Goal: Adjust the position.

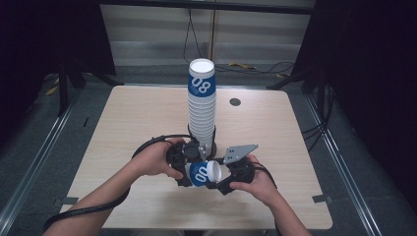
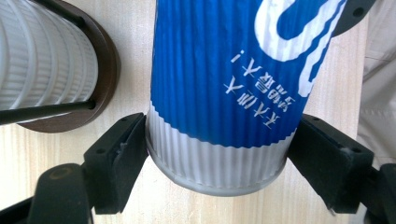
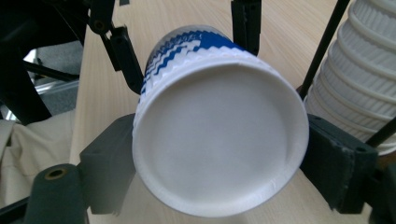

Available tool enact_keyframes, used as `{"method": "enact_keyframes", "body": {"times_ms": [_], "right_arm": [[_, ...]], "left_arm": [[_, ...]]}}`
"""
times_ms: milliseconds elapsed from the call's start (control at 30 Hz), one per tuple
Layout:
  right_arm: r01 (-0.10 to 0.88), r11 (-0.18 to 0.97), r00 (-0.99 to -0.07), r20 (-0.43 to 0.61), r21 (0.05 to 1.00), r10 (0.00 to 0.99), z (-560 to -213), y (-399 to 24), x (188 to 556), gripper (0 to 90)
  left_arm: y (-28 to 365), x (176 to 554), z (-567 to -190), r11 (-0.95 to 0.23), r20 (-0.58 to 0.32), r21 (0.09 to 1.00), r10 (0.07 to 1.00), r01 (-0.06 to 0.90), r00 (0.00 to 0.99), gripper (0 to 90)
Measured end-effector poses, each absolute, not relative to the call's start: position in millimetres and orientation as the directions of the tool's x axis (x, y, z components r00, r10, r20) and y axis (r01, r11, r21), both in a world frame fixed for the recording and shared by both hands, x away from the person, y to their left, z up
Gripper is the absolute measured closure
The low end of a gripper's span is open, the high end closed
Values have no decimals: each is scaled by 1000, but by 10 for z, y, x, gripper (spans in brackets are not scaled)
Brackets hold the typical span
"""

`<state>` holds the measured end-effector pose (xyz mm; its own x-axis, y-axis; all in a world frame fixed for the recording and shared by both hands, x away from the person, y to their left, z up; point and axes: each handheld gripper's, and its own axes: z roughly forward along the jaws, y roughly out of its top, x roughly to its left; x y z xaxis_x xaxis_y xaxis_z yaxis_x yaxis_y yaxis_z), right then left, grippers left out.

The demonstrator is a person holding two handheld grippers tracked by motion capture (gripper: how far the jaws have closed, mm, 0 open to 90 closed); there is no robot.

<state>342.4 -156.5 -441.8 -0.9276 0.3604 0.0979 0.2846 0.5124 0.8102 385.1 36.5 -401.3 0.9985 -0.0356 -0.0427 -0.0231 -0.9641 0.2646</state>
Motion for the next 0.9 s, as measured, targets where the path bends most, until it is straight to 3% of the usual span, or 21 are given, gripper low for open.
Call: {"method": "enact_keyframes", "body": {"times_ms": [200,900], "right_arm": [[283,502,-930,106,817,352,-4403,-1556,3427,264],[255,478,-930,77,840,360,-4327,-1614,3436,278]], "left_arm": [[369,3875,-3994,-969,-27,244,-49,-41,998,204],[440,3926,-3936,-947,-29,321,-5,5,1000,185]]}}
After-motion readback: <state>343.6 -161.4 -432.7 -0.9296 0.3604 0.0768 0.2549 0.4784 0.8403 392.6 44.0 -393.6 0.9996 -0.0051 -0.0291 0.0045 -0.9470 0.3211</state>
